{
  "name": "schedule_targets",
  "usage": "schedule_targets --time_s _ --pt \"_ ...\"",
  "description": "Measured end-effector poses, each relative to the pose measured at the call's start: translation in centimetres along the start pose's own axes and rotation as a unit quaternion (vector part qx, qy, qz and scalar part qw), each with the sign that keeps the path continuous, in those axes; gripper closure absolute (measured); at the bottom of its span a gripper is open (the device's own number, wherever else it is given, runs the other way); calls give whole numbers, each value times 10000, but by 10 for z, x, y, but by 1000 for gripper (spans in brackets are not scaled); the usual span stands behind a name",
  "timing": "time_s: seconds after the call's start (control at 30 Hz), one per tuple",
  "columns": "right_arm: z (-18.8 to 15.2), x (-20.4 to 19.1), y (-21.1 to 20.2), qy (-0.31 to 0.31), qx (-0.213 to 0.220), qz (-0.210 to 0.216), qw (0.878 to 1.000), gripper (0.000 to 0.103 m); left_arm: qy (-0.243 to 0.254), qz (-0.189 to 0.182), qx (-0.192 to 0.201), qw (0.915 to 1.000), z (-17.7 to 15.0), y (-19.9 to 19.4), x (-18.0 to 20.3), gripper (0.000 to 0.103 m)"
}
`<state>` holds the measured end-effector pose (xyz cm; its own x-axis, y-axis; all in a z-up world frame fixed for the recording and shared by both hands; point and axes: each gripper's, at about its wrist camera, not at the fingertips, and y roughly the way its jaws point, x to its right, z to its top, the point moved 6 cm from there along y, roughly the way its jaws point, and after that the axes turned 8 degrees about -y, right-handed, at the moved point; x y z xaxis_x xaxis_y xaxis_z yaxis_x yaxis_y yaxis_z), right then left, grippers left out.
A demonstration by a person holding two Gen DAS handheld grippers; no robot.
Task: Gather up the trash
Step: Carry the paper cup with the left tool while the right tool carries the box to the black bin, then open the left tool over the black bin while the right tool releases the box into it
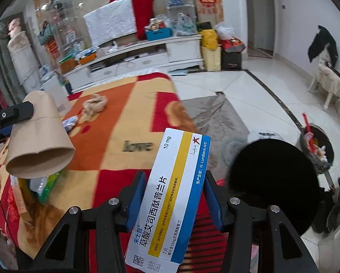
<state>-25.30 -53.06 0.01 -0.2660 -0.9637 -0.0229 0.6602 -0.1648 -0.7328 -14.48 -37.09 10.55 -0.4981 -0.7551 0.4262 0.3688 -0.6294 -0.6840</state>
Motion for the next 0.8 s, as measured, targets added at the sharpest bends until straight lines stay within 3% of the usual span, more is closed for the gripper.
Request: schedule_targets --time_s 0.27,0.6,0.8 --pt "-18 76 -10 422 -143 -407 9982 54 321 -114 -385 9987 -14 57 65 56" --pt "-28 135 0 976 -334 -680 9923 54 450 -296 -707 9960 -29 113 114 56" --pt "-33 160 6 1370 -357 -722 9873 48 319 -734 -992 9918 -42 141 132 55"
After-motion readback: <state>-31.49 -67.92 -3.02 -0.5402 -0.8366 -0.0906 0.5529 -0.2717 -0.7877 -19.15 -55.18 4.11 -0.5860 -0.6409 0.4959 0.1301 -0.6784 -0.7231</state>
